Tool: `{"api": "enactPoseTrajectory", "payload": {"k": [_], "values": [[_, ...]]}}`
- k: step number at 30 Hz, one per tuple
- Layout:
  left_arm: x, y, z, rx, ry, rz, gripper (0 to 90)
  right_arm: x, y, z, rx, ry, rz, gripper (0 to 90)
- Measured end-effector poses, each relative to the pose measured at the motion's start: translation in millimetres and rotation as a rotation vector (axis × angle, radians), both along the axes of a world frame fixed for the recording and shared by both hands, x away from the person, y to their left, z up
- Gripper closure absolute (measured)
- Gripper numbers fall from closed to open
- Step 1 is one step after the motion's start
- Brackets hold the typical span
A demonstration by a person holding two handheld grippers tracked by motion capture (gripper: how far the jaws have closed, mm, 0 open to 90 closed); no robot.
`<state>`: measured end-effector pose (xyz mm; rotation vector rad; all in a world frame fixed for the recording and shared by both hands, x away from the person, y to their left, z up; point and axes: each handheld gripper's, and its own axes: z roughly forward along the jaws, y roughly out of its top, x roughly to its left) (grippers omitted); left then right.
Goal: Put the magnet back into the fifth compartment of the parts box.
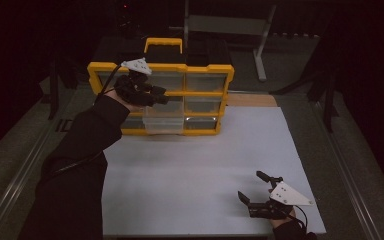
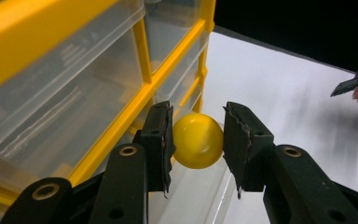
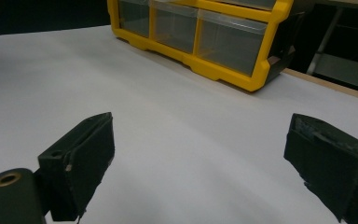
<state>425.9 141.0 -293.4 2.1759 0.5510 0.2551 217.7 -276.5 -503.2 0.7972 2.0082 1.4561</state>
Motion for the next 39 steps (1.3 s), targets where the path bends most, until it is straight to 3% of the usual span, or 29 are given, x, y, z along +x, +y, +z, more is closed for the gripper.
{"api": "enactPoseTrajectory", "payload": {"k": [9,16,31,39], "values": [[6.0,-1.8,-16.2,-0.001,0.026,0.020,63.3,-0.1,-0.1,-0.1,-0.001,0.002,-0.001,8.4],[11.4,-3.4,-28.3,0.026,0.054,0.067,63.2,-0.1,0.0,-0.3,0.000,0.003,0.000,8.4],[14.3,-7.3,-31.8,0.093,0.100,0.111,63.2,0.0,0.1,-0.6,0.000,0.006,0.001,8.4],[16.1,-11.9,-33.6,0.130,0.128,0.110,63.1,0.2,0.0,-0.8,0.005,0.010,0.002,8.4]]}}
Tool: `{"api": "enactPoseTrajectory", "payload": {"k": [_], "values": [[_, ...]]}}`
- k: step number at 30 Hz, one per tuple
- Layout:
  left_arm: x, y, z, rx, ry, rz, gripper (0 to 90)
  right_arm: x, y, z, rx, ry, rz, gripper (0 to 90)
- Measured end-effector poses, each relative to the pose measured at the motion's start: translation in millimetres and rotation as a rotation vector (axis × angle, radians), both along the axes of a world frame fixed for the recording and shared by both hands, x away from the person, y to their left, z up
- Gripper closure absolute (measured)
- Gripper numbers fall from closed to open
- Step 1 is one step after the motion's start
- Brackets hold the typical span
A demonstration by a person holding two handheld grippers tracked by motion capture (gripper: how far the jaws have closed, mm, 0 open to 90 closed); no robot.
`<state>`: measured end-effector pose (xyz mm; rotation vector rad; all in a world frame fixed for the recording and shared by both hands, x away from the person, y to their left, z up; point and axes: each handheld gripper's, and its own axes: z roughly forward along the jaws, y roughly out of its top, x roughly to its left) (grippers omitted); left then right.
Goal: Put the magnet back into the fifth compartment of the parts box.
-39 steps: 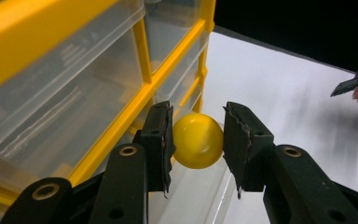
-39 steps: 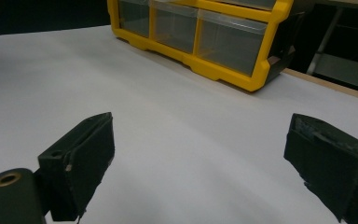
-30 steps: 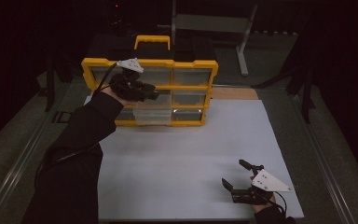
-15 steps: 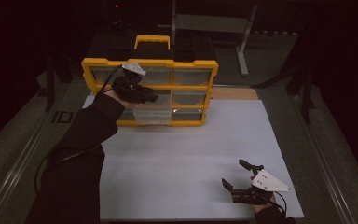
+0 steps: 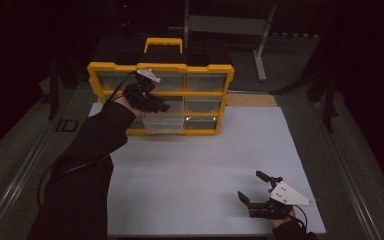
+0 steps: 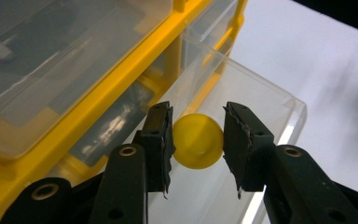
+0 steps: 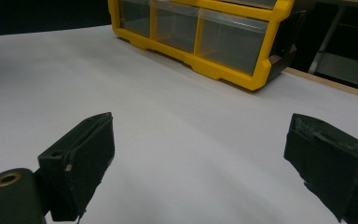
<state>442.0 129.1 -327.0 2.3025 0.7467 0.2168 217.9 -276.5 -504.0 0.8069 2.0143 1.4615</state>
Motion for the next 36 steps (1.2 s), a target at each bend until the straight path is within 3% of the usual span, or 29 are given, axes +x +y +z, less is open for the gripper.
{"api": "enactPoseTrajectory", "payload": {"k": [10,19,30,36], "values": [[1.1,-5.4,1.8,0.017,0.011,0.005,63.0,0.2,-0.5,-0.1,0.001,0.000,0.001,8.4],[-1.5,-2.5,3.6,-0.008,-0.002,-0.010,62.3,0.1,-0.8,0.1,0.002,-0.001,0.000,8.4],[-9.1,-0.4,9.2,-0.046,-0.034,-0.004,19.6,-0.1,-0.9,0.5,0.004,0.000,-0.001,8.4],[-14.5,1.3,12.0,-0.059,-0.038,-0.009,7.7,-0.1,-0.7,0.7,0.002,-0.001,-0.001,8.4]]}}
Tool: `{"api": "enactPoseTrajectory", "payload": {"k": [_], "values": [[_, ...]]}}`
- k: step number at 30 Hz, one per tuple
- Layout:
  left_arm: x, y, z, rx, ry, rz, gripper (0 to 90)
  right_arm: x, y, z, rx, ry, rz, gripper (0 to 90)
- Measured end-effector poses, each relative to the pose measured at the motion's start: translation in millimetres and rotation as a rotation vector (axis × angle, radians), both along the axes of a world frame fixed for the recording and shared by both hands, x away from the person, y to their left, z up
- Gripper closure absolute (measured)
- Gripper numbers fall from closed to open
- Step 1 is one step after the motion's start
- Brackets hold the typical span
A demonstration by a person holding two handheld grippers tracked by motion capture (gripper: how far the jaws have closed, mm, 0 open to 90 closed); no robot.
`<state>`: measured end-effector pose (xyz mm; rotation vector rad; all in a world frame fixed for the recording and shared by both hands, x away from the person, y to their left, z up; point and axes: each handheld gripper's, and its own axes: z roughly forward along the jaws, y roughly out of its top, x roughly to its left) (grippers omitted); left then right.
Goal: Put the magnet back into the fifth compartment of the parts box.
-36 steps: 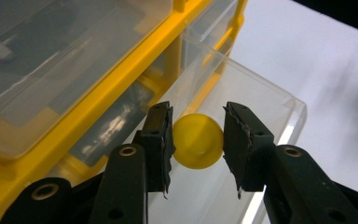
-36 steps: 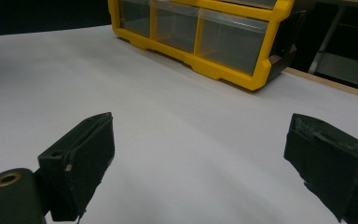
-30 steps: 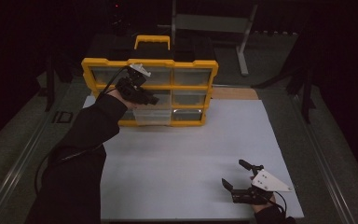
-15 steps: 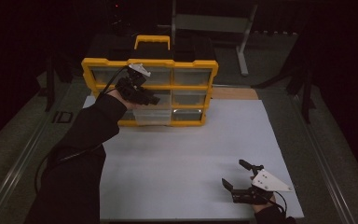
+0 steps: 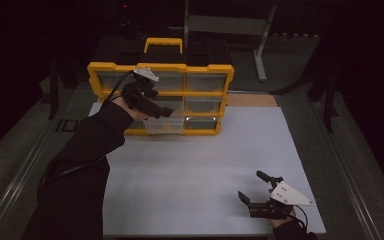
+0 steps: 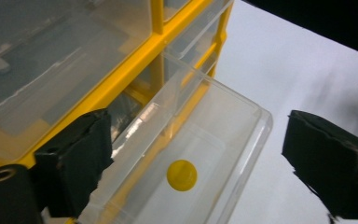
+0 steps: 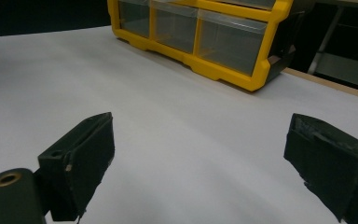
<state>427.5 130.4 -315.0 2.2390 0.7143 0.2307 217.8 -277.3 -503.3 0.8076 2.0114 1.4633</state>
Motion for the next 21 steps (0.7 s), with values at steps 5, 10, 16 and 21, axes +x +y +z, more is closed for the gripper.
{"api": "enactPoseTrajectory", "payload": {"k": [5,10,16,21], "values": [[-2.8,3.1,0.5,-0.010,-0.007,0.003,1.9,-0.1,0.0,0.1,0.001,0.000,-0.001,8.4],[-5.6,8.3,0.4,-0.034,-0.016,0.008,0.1,0.0,-0.1,0.2,0.001,-0.001,-0.003,8.4],[-6.6,12.4,0.3,-0.043,-0.017,-0.002,0.0,0.1,0.3,-0.2,-0.002,0.000,-0.003,8.4],[-8.7,15.5,0.6,-0.051,-0.021,-0.016,0.0,0.2,0.2,-0.5,-0.003,0.001,-0.004,8.4]]}}
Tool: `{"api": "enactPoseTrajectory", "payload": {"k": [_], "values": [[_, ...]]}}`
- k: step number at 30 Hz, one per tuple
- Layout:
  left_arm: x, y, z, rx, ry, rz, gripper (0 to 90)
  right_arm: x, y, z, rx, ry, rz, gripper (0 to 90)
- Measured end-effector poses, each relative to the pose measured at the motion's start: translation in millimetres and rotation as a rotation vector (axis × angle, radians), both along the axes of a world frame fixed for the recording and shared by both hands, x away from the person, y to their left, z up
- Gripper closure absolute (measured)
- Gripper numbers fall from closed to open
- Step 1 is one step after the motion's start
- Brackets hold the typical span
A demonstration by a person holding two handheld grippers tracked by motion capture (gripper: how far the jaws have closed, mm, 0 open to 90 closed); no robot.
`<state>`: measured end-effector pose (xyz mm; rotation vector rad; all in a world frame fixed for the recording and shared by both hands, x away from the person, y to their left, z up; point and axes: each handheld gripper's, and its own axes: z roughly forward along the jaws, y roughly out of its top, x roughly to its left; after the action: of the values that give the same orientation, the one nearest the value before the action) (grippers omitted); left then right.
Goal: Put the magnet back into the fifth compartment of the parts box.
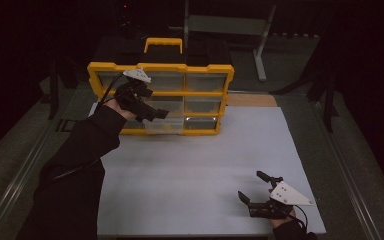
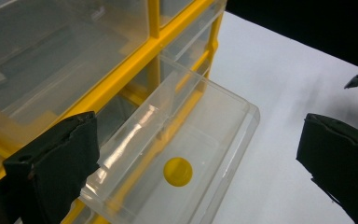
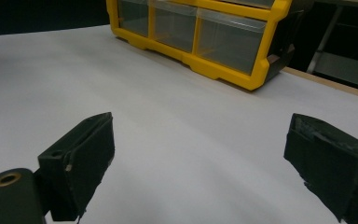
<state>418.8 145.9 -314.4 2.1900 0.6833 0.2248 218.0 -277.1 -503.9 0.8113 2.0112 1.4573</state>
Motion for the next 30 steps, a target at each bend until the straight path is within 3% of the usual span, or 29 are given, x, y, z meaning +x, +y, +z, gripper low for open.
{"api": "enactPoseTrajectory", "payload": {"k": [9,16,30], "values": [[-1.7,11.6,-4.1,-0.046,-0.020,-0.010,0.0,1.6,-1.4,-2.0,0.005,0.006,-0.005,8.4],[-5.7,15.6,-6.0,-0.055,-0.051,-0.017,0.0,1.2,-1.3,-1.9,0.003,0.005,-0.002,8.4],[-16.9,28.2,-0.5,-0.101,-0.091,-0.006,0.0,0.5,-0.1,-0.5,-0.002,0.001,-0.006,8.4]]}}
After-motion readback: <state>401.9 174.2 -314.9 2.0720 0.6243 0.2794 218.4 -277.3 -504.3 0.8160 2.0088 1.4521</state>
